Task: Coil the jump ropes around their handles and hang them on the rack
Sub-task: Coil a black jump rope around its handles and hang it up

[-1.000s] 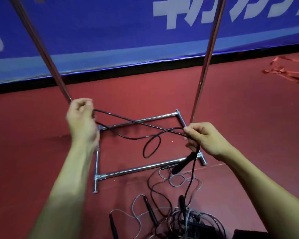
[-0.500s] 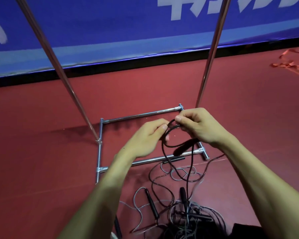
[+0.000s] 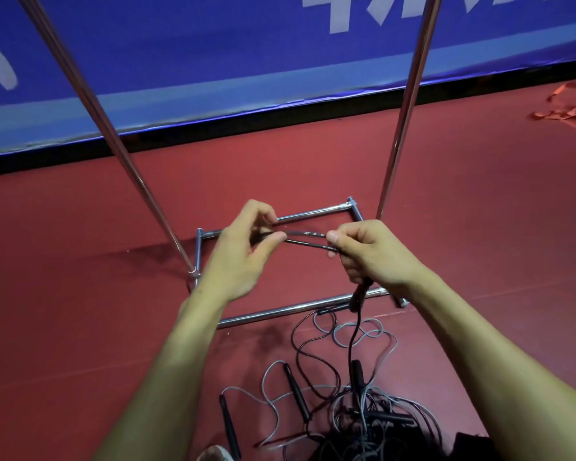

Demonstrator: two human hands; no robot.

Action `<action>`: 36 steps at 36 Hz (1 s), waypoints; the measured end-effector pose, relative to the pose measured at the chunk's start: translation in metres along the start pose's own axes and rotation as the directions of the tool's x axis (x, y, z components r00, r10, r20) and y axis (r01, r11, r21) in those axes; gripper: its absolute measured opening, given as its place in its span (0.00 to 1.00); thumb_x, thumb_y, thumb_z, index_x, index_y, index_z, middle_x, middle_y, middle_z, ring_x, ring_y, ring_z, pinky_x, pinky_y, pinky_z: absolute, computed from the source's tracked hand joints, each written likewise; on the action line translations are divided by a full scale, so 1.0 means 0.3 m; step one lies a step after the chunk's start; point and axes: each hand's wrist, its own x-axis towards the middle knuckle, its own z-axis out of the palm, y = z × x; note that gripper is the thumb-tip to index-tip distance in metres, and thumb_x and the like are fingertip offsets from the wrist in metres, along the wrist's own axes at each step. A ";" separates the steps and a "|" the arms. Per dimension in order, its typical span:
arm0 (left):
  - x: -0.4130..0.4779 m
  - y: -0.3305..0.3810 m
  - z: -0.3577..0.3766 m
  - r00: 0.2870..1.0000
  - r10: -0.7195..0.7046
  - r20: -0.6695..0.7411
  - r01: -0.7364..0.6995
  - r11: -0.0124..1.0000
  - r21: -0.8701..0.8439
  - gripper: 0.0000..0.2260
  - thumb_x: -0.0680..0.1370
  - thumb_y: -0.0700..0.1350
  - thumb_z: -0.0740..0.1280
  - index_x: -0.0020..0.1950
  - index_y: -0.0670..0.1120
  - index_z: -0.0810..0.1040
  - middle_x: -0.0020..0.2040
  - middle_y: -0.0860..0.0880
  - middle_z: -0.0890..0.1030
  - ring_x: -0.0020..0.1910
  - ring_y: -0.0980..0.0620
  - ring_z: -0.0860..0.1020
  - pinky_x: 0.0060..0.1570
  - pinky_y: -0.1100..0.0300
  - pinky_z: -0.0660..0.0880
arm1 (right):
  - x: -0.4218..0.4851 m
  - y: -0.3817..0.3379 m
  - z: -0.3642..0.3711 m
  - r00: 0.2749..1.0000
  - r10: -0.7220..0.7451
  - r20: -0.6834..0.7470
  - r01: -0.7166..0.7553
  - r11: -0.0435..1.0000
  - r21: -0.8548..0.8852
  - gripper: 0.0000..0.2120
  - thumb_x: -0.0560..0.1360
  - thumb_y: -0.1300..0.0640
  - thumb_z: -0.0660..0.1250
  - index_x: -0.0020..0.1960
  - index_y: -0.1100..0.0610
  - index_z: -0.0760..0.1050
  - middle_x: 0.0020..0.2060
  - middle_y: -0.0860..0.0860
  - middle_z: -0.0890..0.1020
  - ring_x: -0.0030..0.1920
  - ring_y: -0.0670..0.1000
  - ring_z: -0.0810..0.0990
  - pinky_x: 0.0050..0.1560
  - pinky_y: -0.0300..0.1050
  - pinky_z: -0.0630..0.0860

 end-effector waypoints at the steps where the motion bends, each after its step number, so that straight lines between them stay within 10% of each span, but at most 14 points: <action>1: -0.007 0.001 0.017 1.000 0.018 -0.021 -0.016 0.994 0.108 0.07 0.74 0.49 0.67 0.49 0.56 0.70 0.46 0.58 0.72 0.47 0.55 0.69 0.53 0.63 0.68 | 0.006 0.001 0.013 0.999 0.023 -0.032 -0.021 0.997 0.076 0.16 0.83 0.57 0.59 0.38 0.60 0.71 0.22 0.47 0.60 0.22 0.46 0.56 0.26 0.36 0.55; 6: -0.033 0.041 0.109 0.939 -0.208 -0.274 0.194 0.978 -0.079 0.07 0.78 0.49 0.65 0.39 0.54 0.75 0.41 0.51 0.76 0.40 0.59 0.72 0.45 0.58 0.69 | 0.033 -0.013 0.063 0.991 0.074 -0.115 -0.036 0.951 0.307 0.16 0.83 0.55 0.58 0.41 0.62 0.72 0.22 0.48 0.62 0.21 0.44 0.56 0.23 0.34 0.56; 10: -0.044 0.124 0.149 0.925 -0.328 -0.193 0.328 0.944 -0.034 0.16 0.82 0.53 0.60 0.36 0.55 0.77 0.36 0.60 0.78 0.48 0.62 0.73 0.58 0.60 0.65 | 0.042 -0.034 0.092 0.998 0.039 -0.058 -0.016 0.933 0.360 0.15 0.83 0.59 0.56 0.42 0.63 0.73 0.25 0.49 0.66 0.24 0.45 0.59 0.24 0.36 0.56; 13: -0.037 0.166 0.168 0.874 -0.469 -0.122 0.397 0.838 -0.375 0.19 0.82 0.47 0.62 0.31 0.50 0.77 0.29 0.58 0.81 0.35 0.68 0.75 0.44 0.71 0.69 | 0.042 -0.035 0.111 0.998 0.005 -0.059 0.014 0.952 0.307 0.16 0.83 0.61 0.56 0.38 0.62 0.72 0.27 0.52 0.71 0.25 0.45 0.63 0.25 0.36 0.59; 17: -0.029 0.167 0.180 0.750 -0.661 0.005 0.530 0.597 -0.602 0.18 0.80 0.45 0.65 0.29 0.46 0.74 0.26 0.51 0.78 0.32 0.55 0.76 0.54 0.58 0.68 | 0.039 -0.027 0.121 0.998 -0.035 -0.053 0.045 0.976 0.213 0.17 0.83 0.61 0.58 0.38 0.65 0.75 0.28 0.54 0.74 0.27 0.47 0.65 0.27 0.37 0.62; 21: -0.010 0.169 0.173 0.726 -0.688 -0.002 0.560 0.592 -0.579 0.11 0.78 0.43 0.66 0.35 0.44 0.77 0.23 0.53 0.73 0.33 0.52 0.74 0.47 0.57 0.69 | 0.031 -0.024 0.124 0.992 -0.070 -0.105 0.081 0.992 0.099 0.19 0.82 0.60 0.60 0.36 0.65 0.80 0.26 0.58 0.73 0.28 0.52 0.65 0.28 0.41 0.62; 27: 0.002 0.187 0.154 0.711 -0.699 -0.074 0.551 0.621 -0.557 0.12 0.73 0.32 0.61 0.28 0.38 0.72 0.24 0.45 0.68 0.20 0.48 0.67 0.23 0.63 0.67 | 0.021 0.010 0.161 0.976 -0.123 -0.178 0.103 0.988 -0.115 0.16 0.82 0.58 0.60 0.41 0.62 0.82 0.29 0.54 0.82 0.26 0.49 0.74 0.29 0.37 0.70; 36: 0.089 0.189 -0.036 0.660 -0.706 -0.257 0.180 0.480 -0.858 0.19 0.80 0.36 0.63 0.29 0.45 0.79 0.32 0.49 0.75 0.28 0.57 0.69 0.29 0.65 0.66 | -0.004 0.023 0.185 0.993 -0.094 -0.071 0.098 0.994 0.049 0.14 0.83 0.59 0.58 0.42 0.63 0.76 0.23 0.51 0.71 0.24 0.51 0.72 0.32 0.40 0.72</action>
